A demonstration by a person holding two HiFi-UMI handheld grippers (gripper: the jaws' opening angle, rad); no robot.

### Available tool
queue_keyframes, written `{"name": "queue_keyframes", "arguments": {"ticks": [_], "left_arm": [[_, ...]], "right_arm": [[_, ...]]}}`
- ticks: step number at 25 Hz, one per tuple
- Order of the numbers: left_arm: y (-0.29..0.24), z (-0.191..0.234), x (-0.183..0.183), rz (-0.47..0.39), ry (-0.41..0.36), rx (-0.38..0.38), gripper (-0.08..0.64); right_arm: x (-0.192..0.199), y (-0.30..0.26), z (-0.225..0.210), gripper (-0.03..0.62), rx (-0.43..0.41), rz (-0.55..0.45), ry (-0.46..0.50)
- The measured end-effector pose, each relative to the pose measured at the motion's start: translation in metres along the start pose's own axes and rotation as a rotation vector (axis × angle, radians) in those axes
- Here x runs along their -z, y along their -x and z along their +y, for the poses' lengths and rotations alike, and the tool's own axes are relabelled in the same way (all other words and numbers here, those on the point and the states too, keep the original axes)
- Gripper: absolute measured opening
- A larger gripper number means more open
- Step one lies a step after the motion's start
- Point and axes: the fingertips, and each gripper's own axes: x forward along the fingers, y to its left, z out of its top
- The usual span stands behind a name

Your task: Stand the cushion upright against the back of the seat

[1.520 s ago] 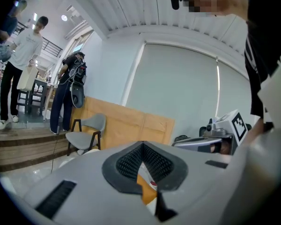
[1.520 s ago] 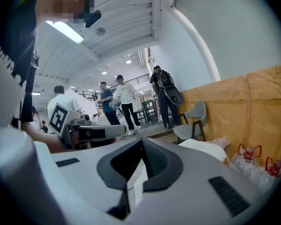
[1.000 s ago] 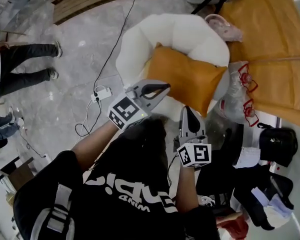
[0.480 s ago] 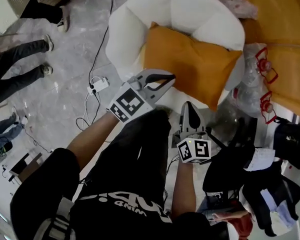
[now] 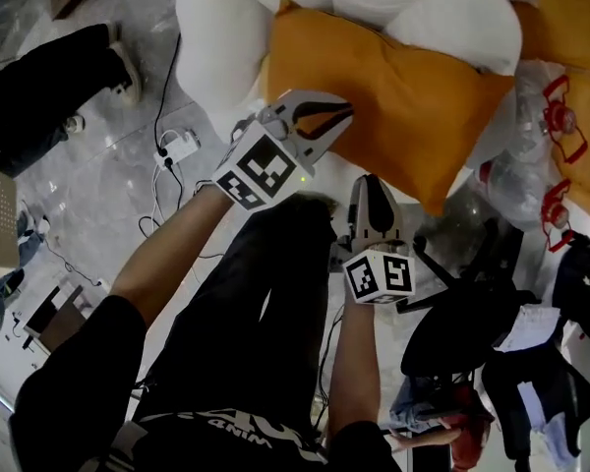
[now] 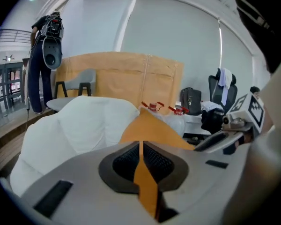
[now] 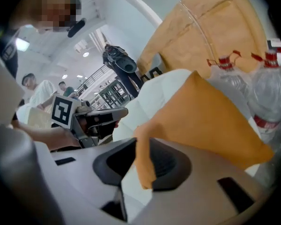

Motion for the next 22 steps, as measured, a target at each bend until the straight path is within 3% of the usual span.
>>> {"name": "queue_keyframes", "arguments": {"ticks": [1, 2, 4, 5, 11, 18, 22], "left_arm": [[-0.008, 0.004, 0.008, 0.022, -0.014, 0.001, 0.026], [-0.016, 0.008, 0.015, 0.045, -0.031, 0.000, 0.114], [-0.031, 0.016, 0.026, 0.077, -0.088, -0.008, 0.268], [-0.038, 0.021, 0.030, 0.088, -0.122, -0.012, 0.305], [-0.074, 0.045, 0.055, 0.182, -0.202, -0.037, 0.337], [-0.103, 0.049, 0.072, 0.245, -0.175, 0.009, 0.339], [-0.110, 0.045, 0.077, 0.275, -0.134, 0.053, 0.278]], "right_arm": [[0.016, -0.006, -0.005, 0.139, 0.003, 0.030, -0.052], [0.031, -0.012, -0.012, 0.255, 0.015, 0.057, -0.103], [0.055, -0.022, -0.027, 0.313, 0.058, 0.086, -0.188], [0.063, -0.025, -0.035, 0.327, 0.080, 0.089, -0.227], [0.090, -0.039, -0.079, 0.336, 0.171, 0.084, -0.409], [0.095, -0.049, -0.107, 0.336, 0.211, 0.103, -0.416], [0.097, -0.052, -0.117, 0.303, 0.246, 0.117, -0.436]]}}
